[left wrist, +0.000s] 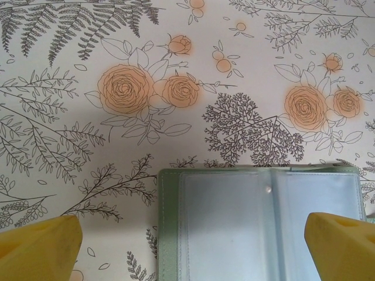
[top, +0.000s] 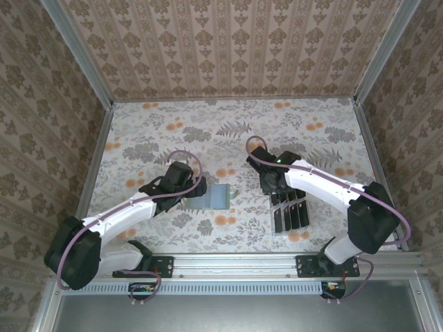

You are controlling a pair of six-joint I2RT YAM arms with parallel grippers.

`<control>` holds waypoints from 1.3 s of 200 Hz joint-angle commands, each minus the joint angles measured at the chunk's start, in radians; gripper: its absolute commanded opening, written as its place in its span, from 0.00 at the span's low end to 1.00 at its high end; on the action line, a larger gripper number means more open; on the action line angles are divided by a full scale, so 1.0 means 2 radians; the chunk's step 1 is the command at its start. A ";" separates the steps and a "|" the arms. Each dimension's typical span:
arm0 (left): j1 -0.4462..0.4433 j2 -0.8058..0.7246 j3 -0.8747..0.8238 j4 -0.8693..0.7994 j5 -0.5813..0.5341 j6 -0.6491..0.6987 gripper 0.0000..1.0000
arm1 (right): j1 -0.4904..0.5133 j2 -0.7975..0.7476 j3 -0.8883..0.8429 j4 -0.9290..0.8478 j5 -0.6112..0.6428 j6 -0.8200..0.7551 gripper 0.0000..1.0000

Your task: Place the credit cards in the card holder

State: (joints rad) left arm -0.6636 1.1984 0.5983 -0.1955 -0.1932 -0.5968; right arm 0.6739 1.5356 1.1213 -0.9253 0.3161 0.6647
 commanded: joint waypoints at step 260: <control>0.014 0.007 -0.011 0.013 0.025 0.014 1.00 | -0.011 0.077 -0.014 0.031 -0.007 0.020 0.31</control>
State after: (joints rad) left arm -0.6407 1.2053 0.5941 -0.1787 -0.1528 -0.5892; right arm 0.6567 1.6871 1.1072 -0.8753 0.3283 0.6918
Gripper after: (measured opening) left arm 0.997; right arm 0.324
